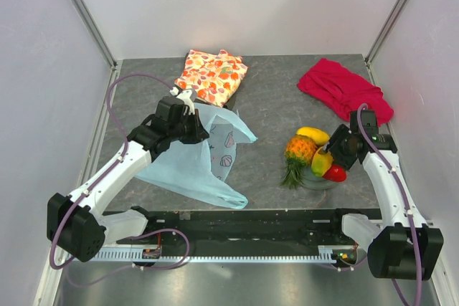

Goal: Place the fruits into the plastic bag

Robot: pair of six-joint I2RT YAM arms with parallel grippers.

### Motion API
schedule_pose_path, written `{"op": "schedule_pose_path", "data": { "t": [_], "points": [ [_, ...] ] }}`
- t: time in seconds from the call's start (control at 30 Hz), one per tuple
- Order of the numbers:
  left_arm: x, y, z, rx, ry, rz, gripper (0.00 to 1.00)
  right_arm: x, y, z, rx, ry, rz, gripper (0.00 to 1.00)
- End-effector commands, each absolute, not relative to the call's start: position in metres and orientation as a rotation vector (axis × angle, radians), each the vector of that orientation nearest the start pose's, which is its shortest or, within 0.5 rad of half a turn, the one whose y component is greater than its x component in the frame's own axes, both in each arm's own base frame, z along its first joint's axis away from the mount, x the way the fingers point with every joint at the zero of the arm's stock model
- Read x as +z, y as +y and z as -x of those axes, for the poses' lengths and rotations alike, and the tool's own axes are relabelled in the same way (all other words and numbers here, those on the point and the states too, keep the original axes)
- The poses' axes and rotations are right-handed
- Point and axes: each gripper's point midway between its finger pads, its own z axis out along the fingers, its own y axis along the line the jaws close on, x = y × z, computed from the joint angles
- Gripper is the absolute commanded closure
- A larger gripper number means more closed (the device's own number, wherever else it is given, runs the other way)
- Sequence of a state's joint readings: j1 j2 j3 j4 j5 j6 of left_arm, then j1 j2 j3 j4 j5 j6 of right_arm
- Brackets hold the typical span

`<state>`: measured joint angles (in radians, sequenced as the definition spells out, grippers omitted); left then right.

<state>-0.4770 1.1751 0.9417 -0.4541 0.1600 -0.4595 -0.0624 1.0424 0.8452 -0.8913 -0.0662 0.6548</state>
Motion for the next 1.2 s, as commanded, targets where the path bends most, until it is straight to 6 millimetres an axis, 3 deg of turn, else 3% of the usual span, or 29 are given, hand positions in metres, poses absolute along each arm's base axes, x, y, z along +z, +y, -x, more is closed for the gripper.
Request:
{"op": "schedule_pose_path", "data": {
  "t": [0.0,0.37,0.73,0.9,1.03,1.17],
  "points": [
    [0.186,-0.196,-0.28,-0.69,2.287,-0.091,0.98,0.136,0.02,-0.228,0.265,2.484,-0.915,0.58],
    [0.188,-0.197,-0.28,-0.701,2.285,-0.097,0.98,0.162,0.019,-0.234,0.274,2.445,-0.887,0.66],
    [0.187,-0.206,-0.279,-0.747,2.301,-0.119,0.98,0.216,0.03,-0.252,0.383,2.329,-0.688,0.77],
    [0.188,-0.219,-0.279,-0.823,2.311,-0.18,0.98,0.248,0.055,-0.263,0.512,2.248,-0.517,0.78],
    [0.188,-0.229,-0.279,-0.872,2.327,-0.2,0.98,0.278,0.092,-0.269,0.636,2.184,-0.333,0.78],
    [0.194,-0.233,-0.282,-0.899,2.321,-0.2,0.99,0.316,0.145,-0.269,0.781,2.081,-0.11,0.78]
  ]
}}
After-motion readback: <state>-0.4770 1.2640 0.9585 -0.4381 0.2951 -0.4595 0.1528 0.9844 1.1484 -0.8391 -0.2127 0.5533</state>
